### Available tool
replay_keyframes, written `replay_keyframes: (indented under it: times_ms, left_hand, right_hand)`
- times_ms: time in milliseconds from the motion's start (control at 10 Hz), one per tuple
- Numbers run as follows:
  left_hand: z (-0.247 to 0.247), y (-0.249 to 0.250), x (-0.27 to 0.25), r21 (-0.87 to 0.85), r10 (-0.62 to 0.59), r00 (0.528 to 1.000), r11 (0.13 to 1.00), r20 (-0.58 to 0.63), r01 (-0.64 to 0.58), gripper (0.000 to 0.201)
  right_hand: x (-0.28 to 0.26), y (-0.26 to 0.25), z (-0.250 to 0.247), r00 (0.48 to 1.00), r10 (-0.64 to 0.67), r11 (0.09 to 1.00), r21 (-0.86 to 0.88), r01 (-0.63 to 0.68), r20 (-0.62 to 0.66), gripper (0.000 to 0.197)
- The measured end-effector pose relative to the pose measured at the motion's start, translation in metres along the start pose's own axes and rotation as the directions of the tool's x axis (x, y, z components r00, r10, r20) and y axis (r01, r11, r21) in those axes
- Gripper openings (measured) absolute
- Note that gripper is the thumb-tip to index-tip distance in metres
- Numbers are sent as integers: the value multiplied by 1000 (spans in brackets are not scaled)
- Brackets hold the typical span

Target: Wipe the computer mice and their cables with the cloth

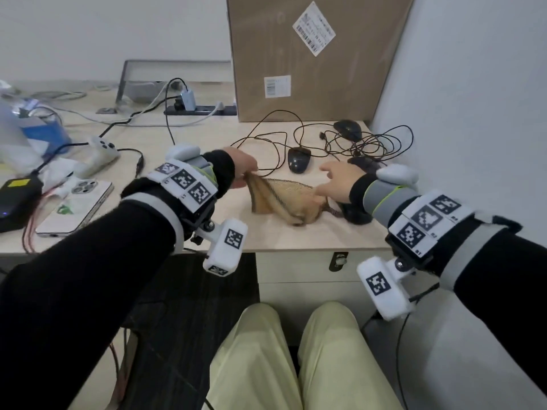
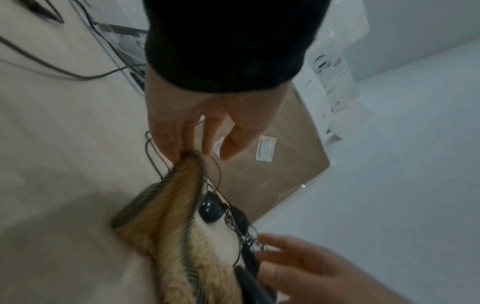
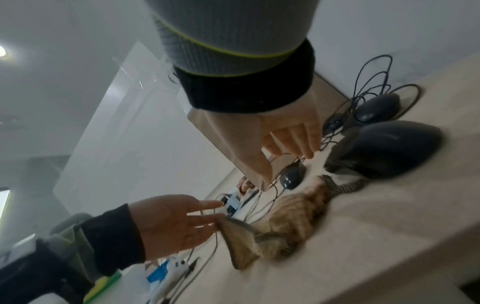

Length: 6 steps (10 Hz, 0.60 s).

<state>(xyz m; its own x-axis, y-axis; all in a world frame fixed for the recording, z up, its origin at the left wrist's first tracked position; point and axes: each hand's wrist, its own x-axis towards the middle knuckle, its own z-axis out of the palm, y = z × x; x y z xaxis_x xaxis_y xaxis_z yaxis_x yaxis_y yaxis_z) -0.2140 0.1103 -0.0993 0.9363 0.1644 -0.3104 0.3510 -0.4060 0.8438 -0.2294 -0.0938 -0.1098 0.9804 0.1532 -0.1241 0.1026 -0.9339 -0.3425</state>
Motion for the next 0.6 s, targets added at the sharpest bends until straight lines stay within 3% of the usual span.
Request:
replay_keyframes:
  times_ms: [100,200,300,500,600]
  left_hand:
    - [11,-13,2,234,108,994,966,4,-106,9]
    - [30,-20,0,401,43,985,910,169,-109,16]
    - [46,-24,4,617,19,968,768,248,-173,36]
    - [53,-17,13,697,23,976,696,218,-172,44]
    - [54,-12,14,620,55,982,769,180,-157,41]
  right_hand:
    - [-2,1,17,996,-70,996,42,73,-51,33]
    - [-2,-5,24,994,-92,996,17,91,53,23]
    - [4,-7,30,979,-122,986,-90,138,166,16]
    - [20,-2,43,980,-100,980,-152,127,171,33]
    - [24,-2,36,990,-78,995,-57,85,116,20]
